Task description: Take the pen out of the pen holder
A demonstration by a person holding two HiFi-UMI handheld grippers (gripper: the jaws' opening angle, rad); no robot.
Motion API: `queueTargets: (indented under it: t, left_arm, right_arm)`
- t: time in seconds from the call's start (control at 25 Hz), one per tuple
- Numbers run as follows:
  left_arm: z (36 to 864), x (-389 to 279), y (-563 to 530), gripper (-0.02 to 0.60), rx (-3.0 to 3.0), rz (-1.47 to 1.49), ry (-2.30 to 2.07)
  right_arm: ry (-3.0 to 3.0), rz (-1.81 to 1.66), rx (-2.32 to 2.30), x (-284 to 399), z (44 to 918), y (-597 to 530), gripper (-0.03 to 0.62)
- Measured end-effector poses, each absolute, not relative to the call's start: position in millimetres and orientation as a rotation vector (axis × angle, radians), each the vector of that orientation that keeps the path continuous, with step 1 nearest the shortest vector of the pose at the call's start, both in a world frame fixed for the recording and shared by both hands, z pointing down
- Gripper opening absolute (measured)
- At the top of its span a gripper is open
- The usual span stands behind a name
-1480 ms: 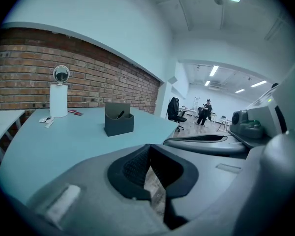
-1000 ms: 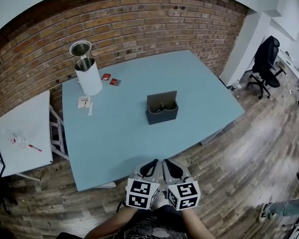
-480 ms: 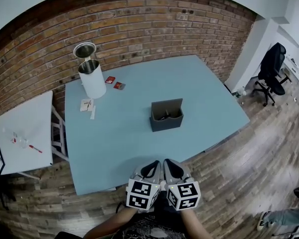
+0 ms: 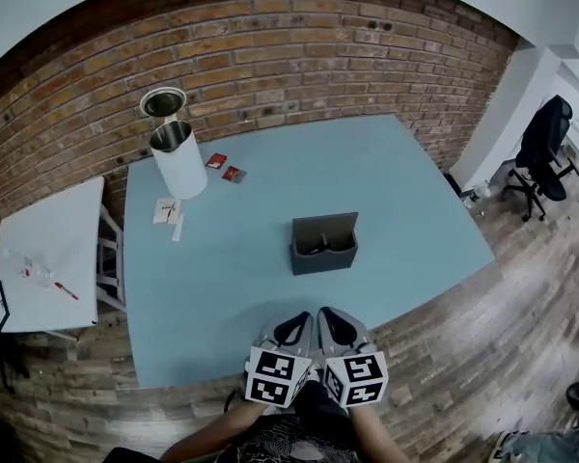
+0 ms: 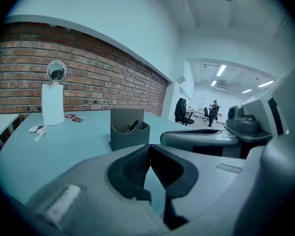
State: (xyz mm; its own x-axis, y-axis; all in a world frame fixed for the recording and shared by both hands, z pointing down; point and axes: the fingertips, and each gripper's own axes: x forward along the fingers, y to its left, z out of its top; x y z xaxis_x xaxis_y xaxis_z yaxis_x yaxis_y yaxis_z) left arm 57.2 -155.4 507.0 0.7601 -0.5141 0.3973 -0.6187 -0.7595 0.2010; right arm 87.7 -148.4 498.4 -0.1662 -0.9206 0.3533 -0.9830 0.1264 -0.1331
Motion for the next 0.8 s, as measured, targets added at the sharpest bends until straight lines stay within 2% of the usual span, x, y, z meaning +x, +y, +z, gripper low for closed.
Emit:
queueTargets:
  t: [0.8]
  left_arm:
    - [516.4,89.7,-227.5,0.005,2.571,0.498,-1.039]
  right_arm:
    - [-2.264,0.479,1.773,141.6,508.7,-236.1,0.029]
